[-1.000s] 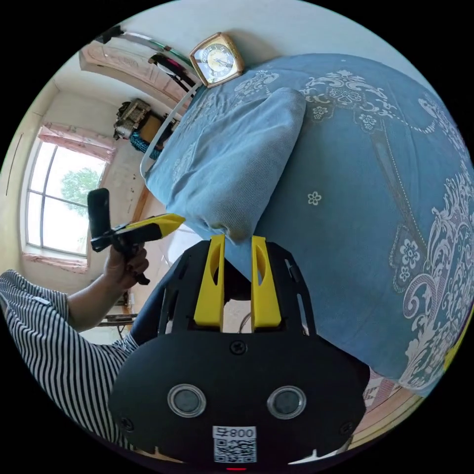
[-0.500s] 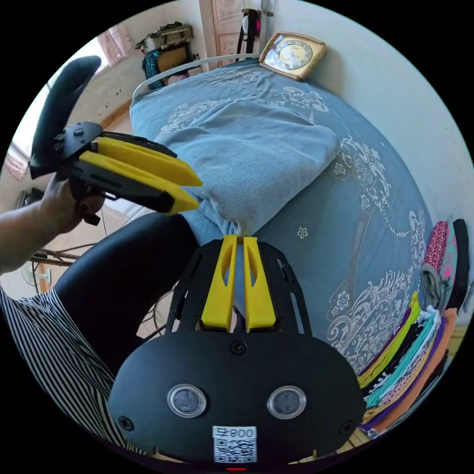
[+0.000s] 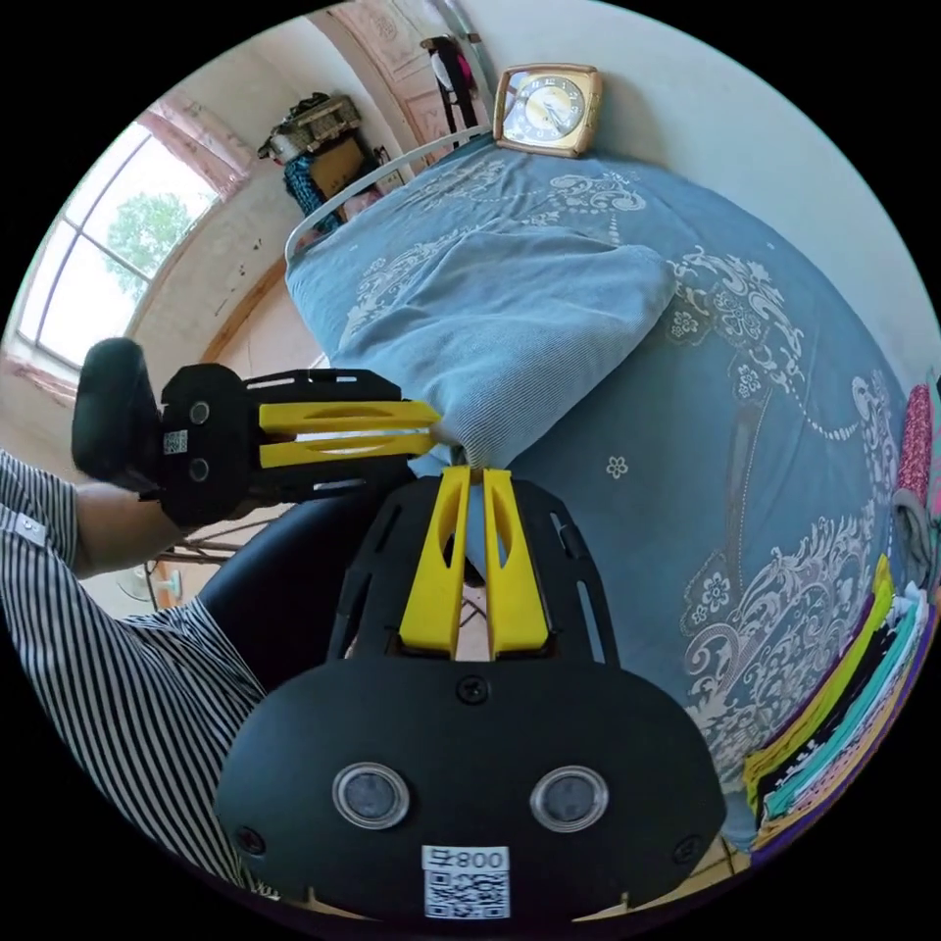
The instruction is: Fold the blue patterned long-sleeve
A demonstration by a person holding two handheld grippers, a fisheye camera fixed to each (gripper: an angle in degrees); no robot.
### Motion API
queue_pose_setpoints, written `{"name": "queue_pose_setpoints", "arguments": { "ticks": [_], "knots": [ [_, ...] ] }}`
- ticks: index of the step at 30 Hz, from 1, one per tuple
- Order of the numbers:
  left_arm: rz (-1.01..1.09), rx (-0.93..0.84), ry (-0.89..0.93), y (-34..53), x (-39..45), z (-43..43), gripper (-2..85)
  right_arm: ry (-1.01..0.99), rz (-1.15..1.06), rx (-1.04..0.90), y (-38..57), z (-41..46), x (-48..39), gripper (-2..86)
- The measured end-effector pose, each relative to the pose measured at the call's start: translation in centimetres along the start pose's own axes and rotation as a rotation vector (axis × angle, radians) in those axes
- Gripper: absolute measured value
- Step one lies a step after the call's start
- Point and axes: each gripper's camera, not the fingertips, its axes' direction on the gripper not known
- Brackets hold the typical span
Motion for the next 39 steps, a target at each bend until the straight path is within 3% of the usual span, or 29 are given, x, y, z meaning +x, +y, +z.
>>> {"name": "queue_pose_setpoints", "arguments": {
  "ticks": [5, 10, 15, 39],
  "knots": [
    [-0.077, 0.024, 0.076, 0.3, -0.3, -1.2, 1.7, -0.267, 0.213, 0.121, 3.7, 2.5, 7.1, 2.8],
    [-0.128, 0.046, 0.111, 0.9, -0.9, -1.9, 1.6, -0.706, 0.446, 0.173, 6.8, 10.7, 14.2, 8.3],
    [-0.147, 0.055, 0.125, 2.1, -1.4, -1.9, 1.5, -0.968, 0.567, 0.218, 8.6, 17.8, 16.9, 11.2],
    [-0.246, 0.102, 0.248, 15.3, -10.9, 5.1, 1.6, -1.037, 0.665, 0.188, 9.3, 33.6, 20.8, 14.9]
  ]
}}
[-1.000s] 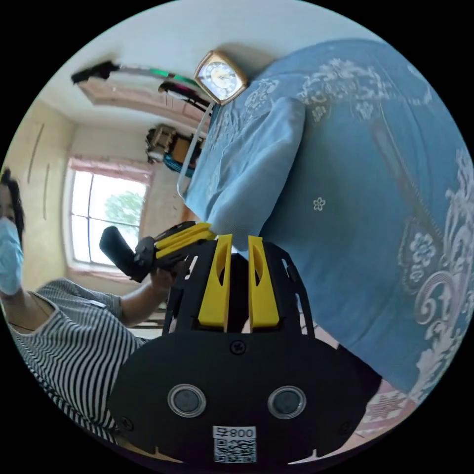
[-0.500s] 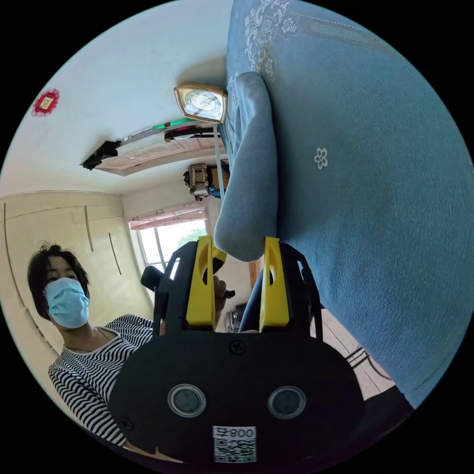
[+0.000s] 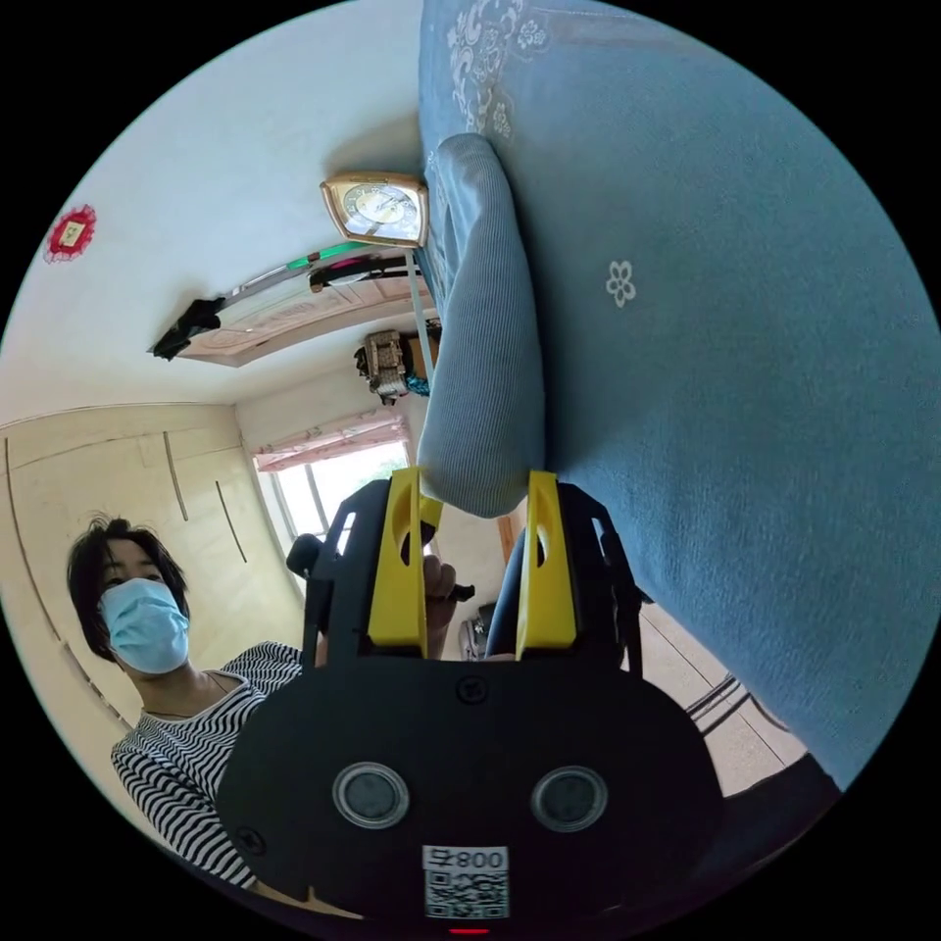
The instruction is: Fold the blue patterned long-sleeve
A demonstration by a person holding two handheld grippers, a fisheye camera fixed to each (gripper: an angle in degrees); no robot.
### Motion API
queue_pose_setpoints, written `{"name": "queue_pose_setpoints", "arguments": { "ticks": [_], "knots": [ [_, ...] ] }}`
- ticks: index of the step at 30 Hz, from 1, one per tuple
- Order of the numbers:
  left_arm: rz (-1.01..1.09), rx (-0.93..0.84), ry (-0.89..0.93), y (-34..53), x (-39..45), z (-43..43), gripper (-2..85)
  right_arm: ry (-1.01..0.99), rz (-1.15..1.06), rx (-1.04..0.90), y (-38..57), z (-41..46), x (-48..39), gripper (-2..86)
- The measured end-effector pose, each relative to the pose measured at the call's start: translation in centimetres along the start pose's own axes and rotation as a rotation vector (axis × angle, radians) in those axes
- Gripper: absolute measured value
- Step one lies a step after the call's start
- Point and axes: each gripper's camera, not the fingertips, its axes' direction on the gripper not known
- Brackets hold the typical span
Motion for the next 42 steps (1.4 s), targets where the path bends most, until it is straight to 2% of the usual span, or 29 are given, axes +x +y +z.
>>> {"name": "queue_pose_setpoints", "arguments": {
  "ticks": [3, 6, 9, 12, 14, 20, 25, 33, 42],
  "knots": [
    [-0.046, 0.017, 0.025, 2.2, -3.4, -0.1, 1.2, -0.016, 0.003, -0.006, -0.9, 0.9, 1.1, 14.3],
    [-0.180, 0.042, 0.070, 5.5, -8.3, -0.6, 1.0, -0.025, 0.023, -0.012, -1.5, 1.2, 2.3, 13.0],
    [-0.391, 0.065, 0.198, 10.4, -14.4, -0.5, 1.5, -0.012, 0.004, -0.012, -1.9, 1.2, 2.0, 11.5],
    [-0.639, 0.109, 0.423, 16.5, -20.4, 0.9, 3.4, -0.011, -0.050, -0.018, -2.6, 1.4, 0.5, 10.6],
    [-0.832, 0.241, 0.620, 21.6, -24.3, 2.2, 5.9, -0.001, -0.085, -0.031, -3.3, 1.6, -0.5, 10.3],
    [-1.190, 0.478, 0.891, 30.1, -31.2, 6.6, 12.1, 0.027, -0.150, -0.068, -5.3, 1.8, -1.6, 9.8],
    [-1.307, 0.611, 0.973, 33.1, -34.7, 8.4, 14.5, 0.017, -0.138, -0.060, -6.1, 0.7, 0.2, 9.7],
    [-1.337, 0.718, 1.038, 33.0, -39.7, 8.5, 14.8, 0.009, -0.132, -0.056, -7.3, -2.1, 3.6, 9.8],
    [-1.324, 0.630, 0.969, 29.4, -43.1, 4.9, 5.9, 0.043, -0.114, -0.051, -8.1, -8.4, 9.2, 9.6]
  ]
}}
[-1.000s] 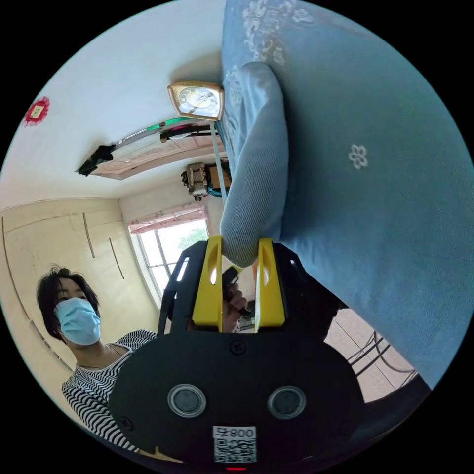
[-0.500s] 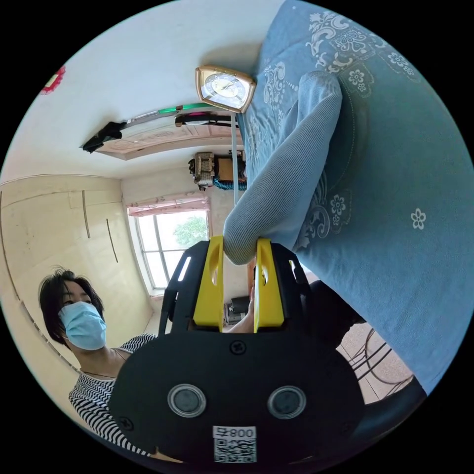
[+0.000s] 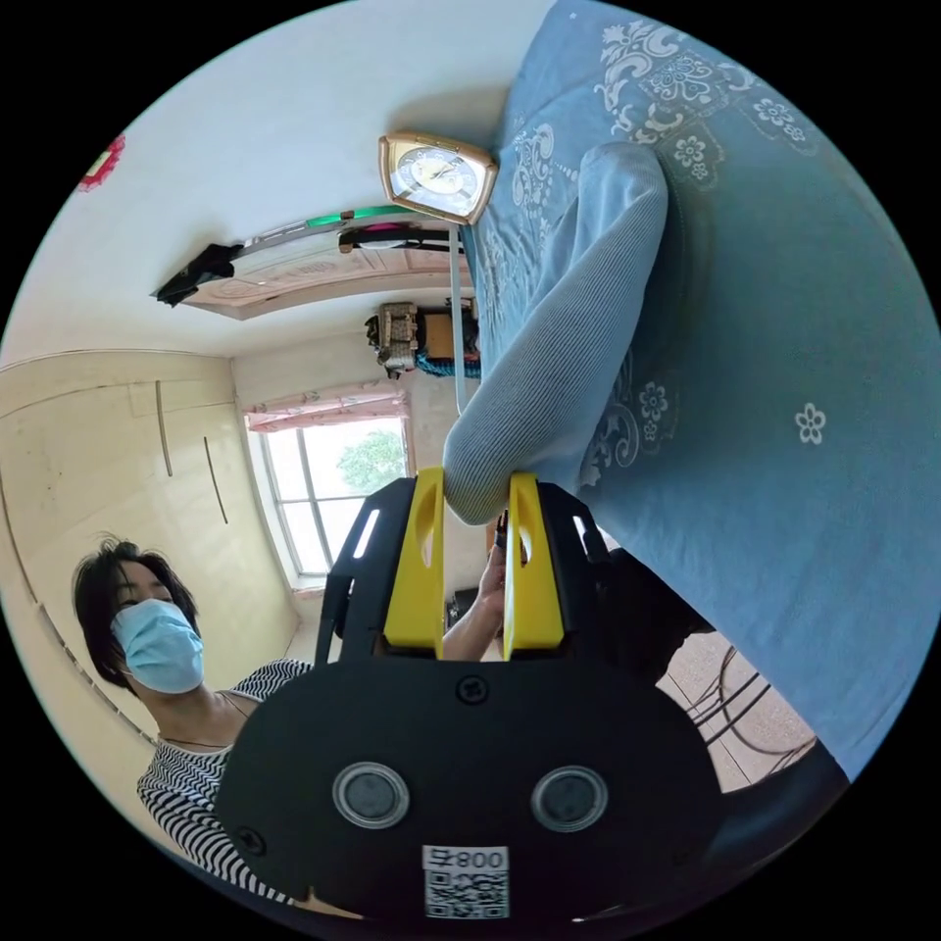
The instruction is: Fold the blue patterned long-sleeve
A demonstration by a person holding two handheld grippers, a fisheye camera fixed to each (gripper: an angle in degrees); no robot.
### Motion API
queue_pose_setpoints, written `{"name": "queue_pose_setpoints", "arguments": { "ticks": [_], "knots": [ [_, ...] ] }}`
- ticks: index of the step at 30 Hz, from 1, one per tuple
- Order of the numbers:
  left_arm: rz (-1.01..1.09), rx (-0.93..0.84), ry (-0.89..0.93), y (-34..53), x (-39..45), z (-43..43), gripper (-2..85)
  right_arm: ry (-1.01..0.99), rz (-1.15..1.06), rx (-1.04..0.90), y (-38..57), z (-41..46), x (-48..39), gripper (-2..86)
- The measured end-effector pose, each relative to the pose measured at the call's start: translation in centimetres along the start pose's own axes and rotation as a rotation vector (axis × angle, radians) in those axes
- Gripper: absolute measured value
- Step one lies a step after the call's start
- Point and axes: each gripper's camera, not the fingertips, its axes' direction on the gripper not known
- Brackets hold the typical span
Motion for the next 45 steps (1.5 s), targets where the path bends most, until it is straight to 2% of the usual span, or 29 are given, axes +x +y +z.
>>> {"name": "queue_pose_setpoints", "arguments": {
  "ticks": [6, 12, 21, 29, 34, 45],
  "knots": [
    [0.131, -0.085, -0.010, 0.0, 8.7, 1.9, 4.4, -0.048, -0.026, 0.049, 2.1, -7.0, 3.2, 9.3],
    [0.286, -0.190, 0.061, 2.0, 19.4, 4.6, 4.0, -0.134, -0.120, 0.078, 6.6, -15.1, 4.6, 8.7],
    [0.456, -0.339, 0.129, 5.8, 35.0, 13.7, 3.9, -0.188, -0.292, 0.179, 12.6, -30.0, 8.0, 8.0],
    [0.508, -0.461, 0.124, 6.3, 48.1, 28.5, 3.8, -0.248, -0.327, 0.280, 11.0, -44.1, 15.8, 7.7],
    [0.487, -0.551, 0.104, 5.1, 55.7, 39.3, 3.8, -0.215, -0.321, 0.332, 6.5, -54.6, 19.8, 7.2],
    [0.396, -0.681, 0.126, 4.7, 77.4, 62.2, 3.7, -0.125, -0.208, 0.424, -3.8, -74.0, 21.0, 6.9]
  ]
}}
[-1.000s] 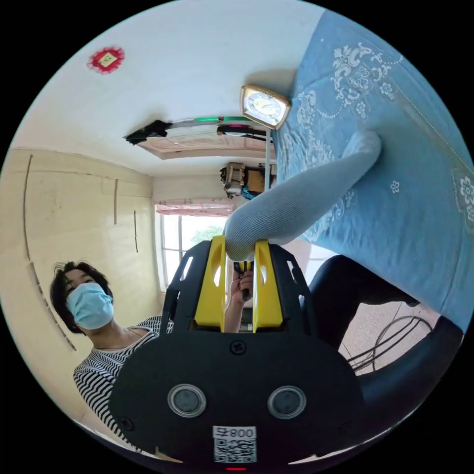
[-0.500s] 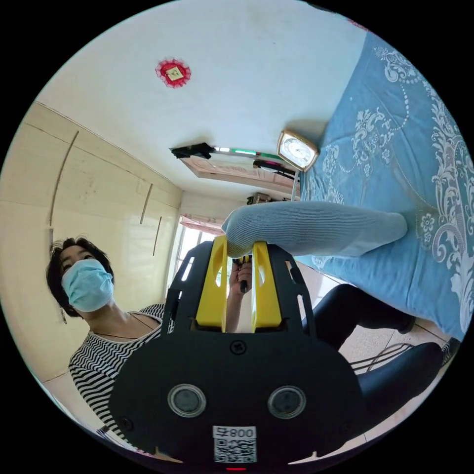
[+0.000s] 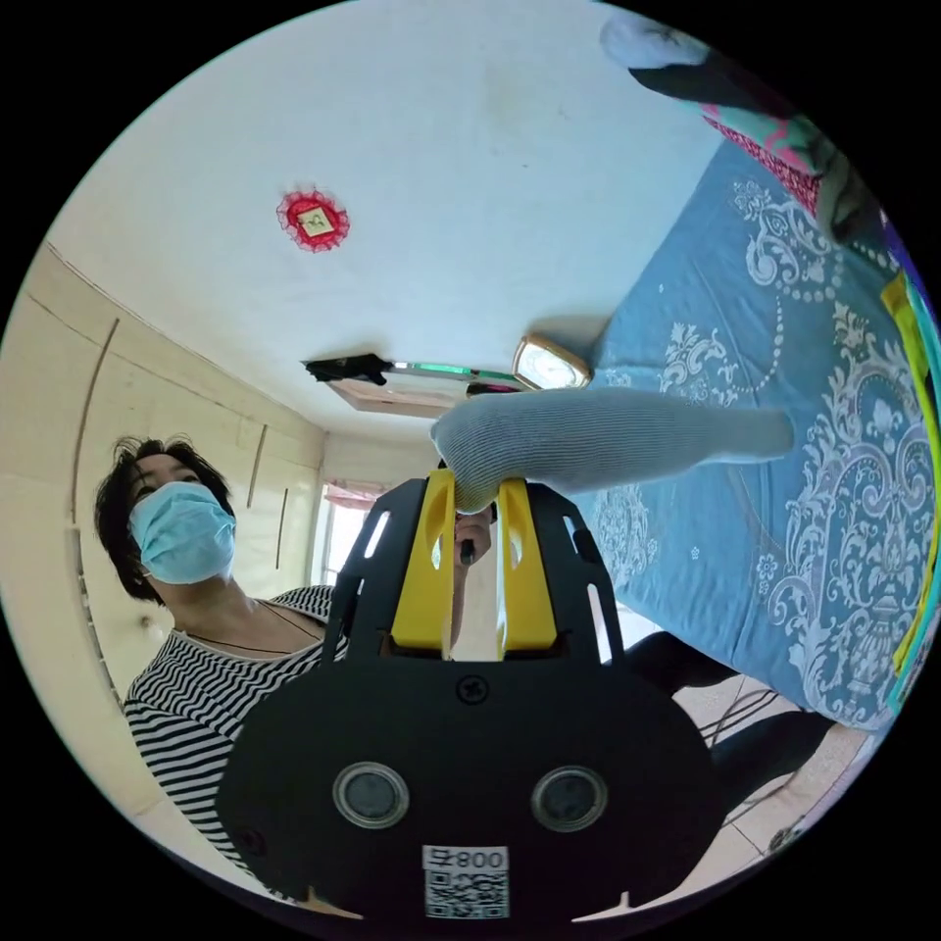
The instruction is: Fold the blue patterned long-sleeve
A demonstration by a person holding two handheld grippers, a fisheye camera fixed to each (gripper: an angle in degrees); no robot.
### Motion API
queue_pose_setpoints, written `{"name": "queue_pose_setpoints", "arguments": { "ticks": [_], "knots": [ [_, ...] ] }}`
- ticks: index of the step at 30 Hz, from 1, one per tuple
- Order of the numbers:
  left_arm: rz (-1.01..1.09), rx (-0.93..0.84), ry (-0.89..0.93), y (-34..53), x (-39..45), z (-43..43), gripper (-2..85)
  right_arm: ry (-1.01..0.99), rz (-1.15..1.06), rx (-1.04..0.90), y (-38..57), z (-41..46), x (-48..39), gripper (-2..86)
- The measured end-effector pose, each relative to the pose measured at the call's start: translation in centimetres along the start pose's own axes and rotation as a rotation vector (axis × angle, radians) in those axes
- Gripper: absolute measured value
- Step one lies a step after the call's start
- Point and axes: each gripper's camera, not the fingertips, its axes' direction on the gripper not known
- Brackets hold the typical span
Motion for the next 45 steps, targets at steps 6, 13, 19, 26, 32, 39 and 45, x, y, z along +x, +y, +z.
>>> {"name": "queue_pose_setpoints", "arguments": {
  "ticks": [6, 13, 19, 26, 32, 39, 45],
  "knots": [
    [0.033, -0.084, 0.011, -13.5, 10.1, 11.7, 3.7, 0.076, -0.099, 0.049, -11.8, -8.0, -2.5, 6.8],
    [0.236, -0.088, -0.020, -28.7, 23.2, 30.1, 3.7, 0.077, -0.314, 0.075, -31.1, -21.0, -3.0, 6.6],
    [0.444, -0.099, 0.003, -37.3, 33.8, 45.0, 3.6, 0.121, -0.515, 0.086, -43.1, -31.8, -4.2, 6.8],
    [0.323, -0.202, -0.106, -39.2, 30.4, 58.5, 3.7, 0.211, -0.379, 0.092, -48.3, -42.2, 9.4, 7.2],
    [-0.085, -0.293, -0.224, -36.9, 21.9, 65.2, 3.7, 0.463, 0.093, 0.045, -49.2, -47.6, 30.9, 7.3],
    [-0.009, -0.303, -0.268, -39.3, 28.5, 71.5, 3.9, 0.573, -0.029, 0.060, -51.2, -48.6, 33.0, 7.4],
    [0.018, -0.303, -0.324, -41.2, 34.2, 75.9, 3.6, 0.765, -0.143, 0.156, -51.3, -47.4, 32.6, 3.2]
  ]
}}
